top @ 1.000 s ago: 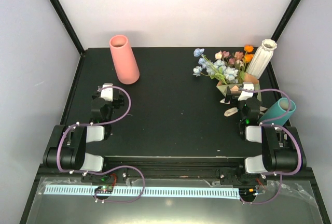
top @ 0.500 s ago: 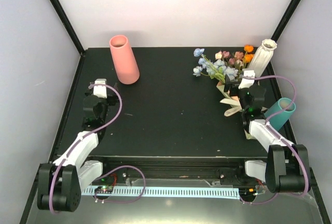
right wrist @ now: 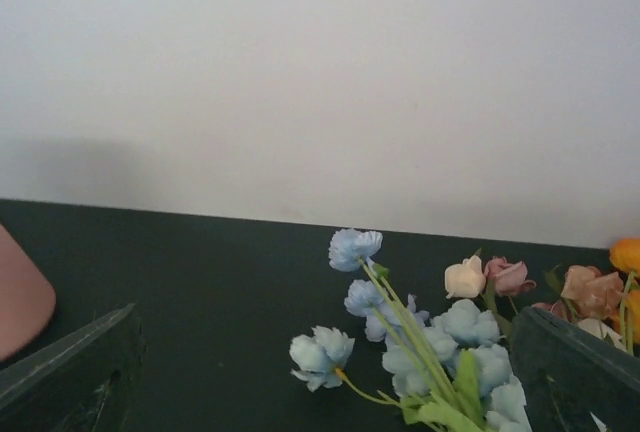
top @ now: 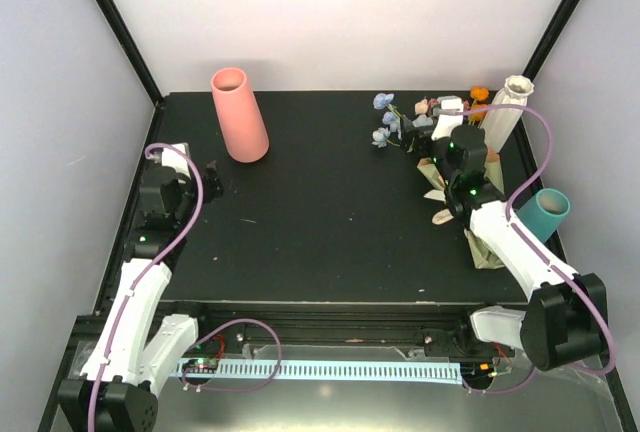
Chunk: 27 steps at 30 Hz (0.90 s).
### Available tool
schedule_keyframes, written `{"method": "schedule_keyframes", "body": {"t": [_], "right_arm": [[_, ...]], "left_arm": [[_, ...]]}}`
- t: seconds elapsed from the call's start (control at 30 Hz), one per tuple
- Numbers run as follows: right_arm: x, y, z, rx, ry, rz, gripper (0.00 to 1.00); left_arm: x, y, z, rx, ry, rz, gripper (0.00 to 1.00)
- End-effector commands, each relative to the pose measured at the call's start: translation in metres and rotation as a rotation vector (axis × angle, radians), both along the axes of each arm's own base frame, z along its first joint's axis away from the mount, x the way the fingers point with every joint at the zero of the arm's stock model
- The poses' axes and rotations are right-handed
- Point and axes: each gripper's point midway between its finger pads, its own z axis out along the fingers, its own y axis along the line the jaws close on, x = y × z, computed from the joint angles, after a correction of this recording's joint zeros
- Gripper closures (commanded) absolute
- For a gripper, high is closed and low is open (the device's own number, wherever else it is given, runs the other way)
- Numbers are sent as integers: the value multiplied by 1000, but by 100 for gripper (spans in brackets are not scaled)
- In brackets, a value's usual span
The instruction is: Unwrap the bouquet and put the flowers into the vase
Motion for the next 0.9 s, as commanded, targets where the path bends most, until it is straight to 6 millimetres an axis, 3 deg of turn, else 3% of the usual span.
{"method": "schedule_keyframes", "body": {"t": [0.0, 0.13, 0.23, 0.3, 0.5, 0.67, 0.87], "right_arm": [[7, -14, 0, 117, 135, -144, 0], [7, 14, 8, 202, 256, -14, 0], [-7, -5, -11, 380, 343, -130, 0], [-10, -11, -21, 417, 374, -105, 0], [-29, -53, -63, 248, 547, -340, 0], [-53, -69, -109, 101, 786, -435, 0], [-50, -78, -153, -3, 957, -449, 3]], "left_arm": [[-29, -25, -20, -101, 215, -120, 1], [-43, -25, -22, -180, 251, -80, 1], [-51, -35, -20, -216, 223, -136, 1], [-58, -40, -21, -229, 238, -158, 1], [-81, -65, -30, -278, 354, -303, 3], [-95, -86, -41, -346, 413, -397, 12], [-95, -95, -48, -321, 428, -452, 18]]}}
